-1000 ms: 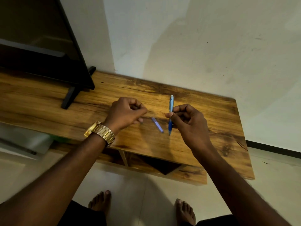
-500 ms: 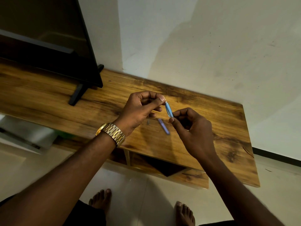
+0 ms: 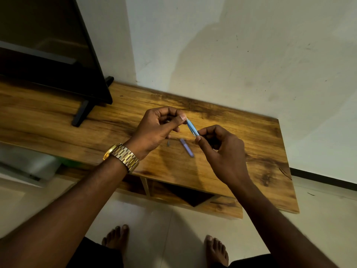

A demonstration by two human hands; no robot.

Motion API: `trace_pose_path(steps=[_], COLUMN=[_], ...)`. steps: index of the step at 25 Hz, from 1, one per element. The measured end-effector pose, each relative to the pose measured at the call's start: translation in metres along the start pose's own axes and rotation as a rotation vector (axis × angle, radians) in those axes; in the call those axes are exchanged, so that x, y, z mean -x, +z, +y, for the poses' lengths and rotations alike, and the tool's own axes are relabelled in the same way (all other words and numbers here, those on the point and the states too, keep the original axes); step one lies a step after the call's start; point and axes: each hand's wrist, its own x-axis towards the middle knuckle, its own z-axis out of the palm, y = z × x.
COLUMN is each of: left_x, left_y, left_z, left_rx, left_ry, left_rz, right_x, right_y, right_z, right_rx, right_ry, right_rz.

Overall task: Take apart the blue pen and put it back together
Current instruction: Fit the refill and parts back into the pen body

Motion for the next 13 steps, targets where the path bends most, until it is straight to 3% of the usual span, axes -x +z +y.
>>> trace_pose_path(steps=[13], left_x=[-0.0008], left_y=[-0.0053], left_z=[0.0019], left_rx=[-0.077], left_ry=[0.008], left_rz=[-0.028], right_x=[-0.0014], right_y=[-0.0011], right_z=[0.0022], right_rx=[0.001], right_ry=[0.025], right_rz=[-0.023])
